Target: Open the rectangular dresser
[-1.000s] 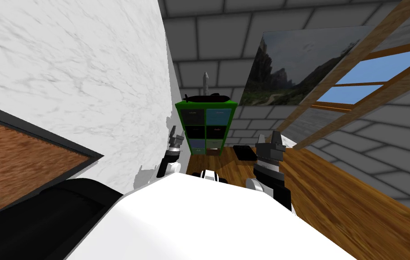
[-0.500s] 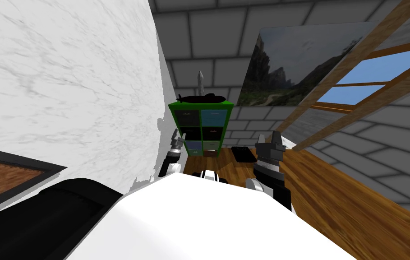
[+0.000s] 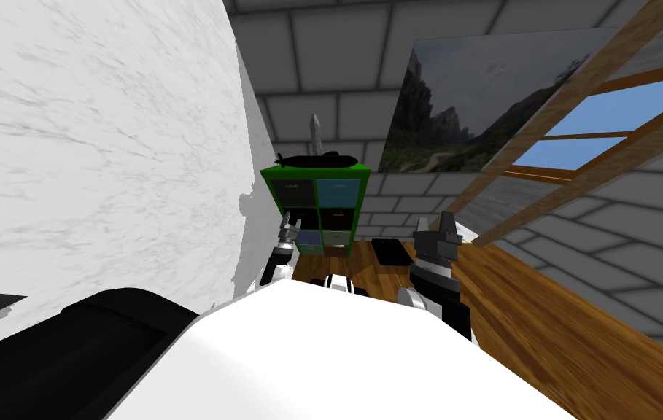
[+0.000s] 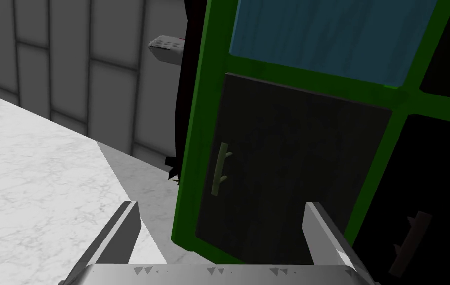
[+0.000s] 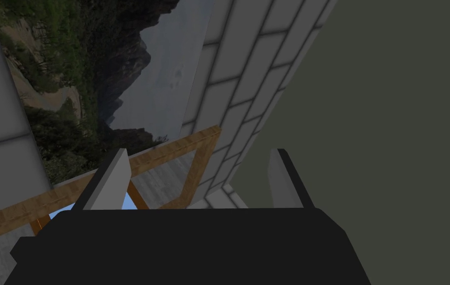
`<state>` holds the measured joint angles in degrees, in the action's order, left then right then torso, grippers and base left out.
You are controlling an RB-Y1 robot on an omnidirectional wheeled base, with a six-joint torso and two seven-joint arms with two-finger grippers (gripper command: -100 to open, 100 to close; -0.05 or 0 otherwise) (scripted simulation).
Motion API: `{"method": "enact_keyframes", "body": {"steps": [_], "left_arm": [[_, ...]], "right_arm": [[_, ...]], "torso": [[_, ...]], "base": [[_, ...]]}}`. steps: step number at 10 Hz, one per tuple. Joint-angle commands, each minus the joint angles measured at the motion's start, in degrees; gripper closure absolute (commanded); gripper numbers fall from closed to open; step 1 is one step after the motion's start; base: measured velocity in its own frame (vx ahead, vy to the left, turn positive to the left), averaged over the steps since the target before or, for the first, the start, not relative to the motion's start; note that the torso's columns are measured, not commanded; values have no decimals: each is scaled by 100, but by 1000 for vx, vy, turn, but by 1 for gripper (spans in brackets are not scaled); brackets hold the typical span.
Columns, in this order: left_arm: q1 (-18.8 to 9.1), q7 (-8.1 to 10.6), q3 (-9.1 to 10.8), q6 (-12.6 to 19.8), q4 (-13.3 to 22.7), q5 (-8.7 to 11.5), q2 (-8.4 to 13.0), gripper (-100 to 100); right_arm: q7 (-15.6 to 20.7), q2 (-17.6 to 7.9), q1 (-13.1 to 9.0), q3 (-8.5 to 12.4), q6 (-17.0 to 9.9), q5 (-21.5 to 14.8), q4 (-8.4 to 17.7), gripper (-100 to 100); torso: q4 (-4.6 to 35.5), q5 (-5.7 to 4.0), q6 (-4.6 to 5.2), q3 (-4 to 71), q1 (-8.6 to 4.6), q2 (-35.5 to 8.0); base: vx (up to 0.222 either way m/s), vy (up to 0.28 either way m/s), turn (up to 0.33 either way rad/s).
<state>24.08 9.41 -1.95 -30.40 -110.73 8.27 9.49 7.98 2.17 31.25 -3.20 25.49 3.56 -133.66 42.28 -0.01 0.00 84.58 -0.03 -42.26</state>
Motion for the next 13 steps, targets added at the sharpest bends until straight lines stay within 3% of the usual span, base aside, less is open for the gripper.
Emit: {"method": "enact_keyframes", "body": {"steps": [1, 13], "left_arm": [[-50, 37, 11, -152, 365, 36, -5, -100], [-370, 172, 66, -736, 2094, 200, -255, -100]], "right_arm": [[0, 0, 0, 0, 0, 0, 0, 0], [0, 0, 0, 0, 0, 0, 0, 0]], "torso": [[1, -1, 0, -2, -1, -3], [2, 3, 0, -5, 10, -9]], "base": [[74, -106, 0], [101, -117, -1]]}}
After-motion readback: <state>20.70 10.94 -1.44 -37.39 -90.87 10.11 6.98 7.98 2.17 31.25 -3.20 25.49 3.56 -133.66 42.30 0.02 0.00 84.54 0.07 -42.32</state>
